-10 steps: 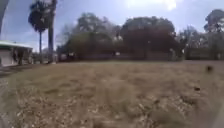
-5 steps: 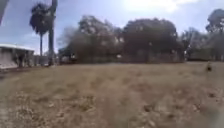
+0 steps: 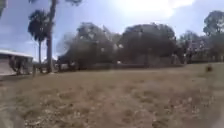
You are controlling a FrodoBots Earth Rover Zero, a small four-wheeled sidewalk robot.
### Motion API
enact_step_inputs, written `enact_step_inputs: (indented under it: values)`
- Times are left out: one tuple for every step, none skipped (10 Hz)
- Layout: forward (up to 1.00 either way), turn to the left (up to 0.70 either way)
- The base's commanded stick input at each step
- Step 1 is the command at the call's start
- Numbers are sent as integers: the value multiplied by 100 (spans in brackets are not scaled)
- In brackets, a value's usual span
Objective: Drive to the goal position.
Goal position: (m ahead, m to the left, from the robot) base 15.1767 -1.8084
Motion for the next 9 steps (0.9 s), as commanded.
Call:
enact_step_inputs:
  values:
    - [70,0]
    - [70,0]
    - [70,0]
    - [70,0]
    - [70,0]
    - [70,0]
    - [70,0]
    - [70,0]
    - [70,0]
